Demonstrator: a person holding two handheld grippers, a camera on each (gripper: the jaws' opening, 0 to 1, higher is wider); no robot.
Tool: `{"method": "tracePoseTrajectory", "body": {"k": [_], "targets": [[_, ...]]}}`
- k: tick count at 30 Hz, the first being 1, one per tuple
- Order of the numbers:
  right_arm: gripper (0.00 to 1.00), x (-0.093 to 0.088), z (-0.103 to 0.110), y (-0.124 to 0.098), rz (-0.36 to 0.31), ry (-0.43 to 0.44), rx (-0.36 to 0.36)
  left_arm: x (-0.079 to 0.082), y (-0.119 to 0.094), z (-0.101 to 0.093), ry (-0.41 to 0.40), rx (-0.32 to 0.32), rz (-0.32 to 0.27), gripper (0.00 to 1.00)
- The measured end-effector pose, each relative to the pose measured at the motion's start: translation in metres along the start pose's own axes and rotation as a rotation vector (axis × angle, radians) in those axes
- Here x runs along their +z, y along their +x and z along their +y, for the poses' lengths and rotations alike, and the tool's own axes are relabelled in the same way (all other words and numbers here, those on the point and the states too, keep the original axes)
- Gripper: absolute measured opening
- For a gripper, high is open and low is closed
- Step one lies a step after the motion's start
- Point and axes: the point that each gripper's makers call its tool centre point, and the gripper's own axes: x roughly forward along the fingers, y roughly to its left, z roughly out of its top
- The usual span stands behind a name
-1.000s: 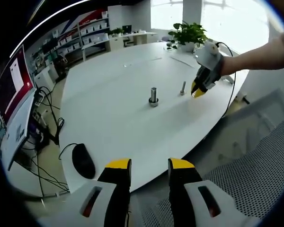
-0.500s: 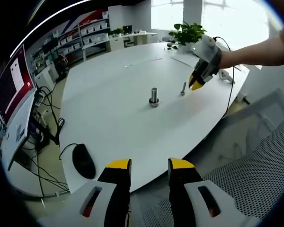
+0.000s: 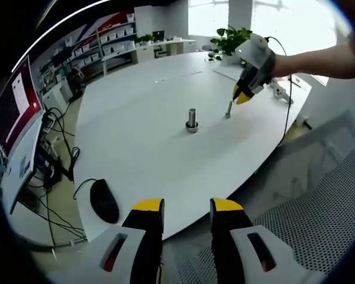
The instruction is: Place the washer onto the threaded stud by aligning its center hole with the stud, sliding it down to the base, and recovering from edge contact or off-axis alignment until the washer reaches the visible bottom stop.
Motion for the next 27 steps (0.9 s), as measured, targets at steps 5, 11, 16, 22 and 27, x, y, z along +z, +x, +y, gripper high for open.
{"method": "tracePoseTrajectory", "body": {"k": [5,11,16,22,27], "targets": [[0.14,-0.001,-0.006,0.004,0.003,-0.002,-0.003,-0.001,0.000,-0.001,0.005,-0.001,0.007,0.29],[0.14,0.000,-0.006,0.007,0.012,-0.019,0.003,-0.002,0.000,-0.001,0.003,0.001,0.009,0.29],[0.14,-0.001,-0.006,0.010,0.027,-0.028,0.005,-0.002,0.000,0.000,-0.001,0.002,0.007,0.29],[0.14,-0.003,-0.008,0.017,0.039,-0.040,0.011,-0.002,0.000,0.000,-0.001,0.002,0.010,0.29],[0.14,-0.005,-0.011,0.023,0.048,-0.034,0.016,-0.002,0.001,0.001,-0.002,0.004,0.010,0.29]]}}
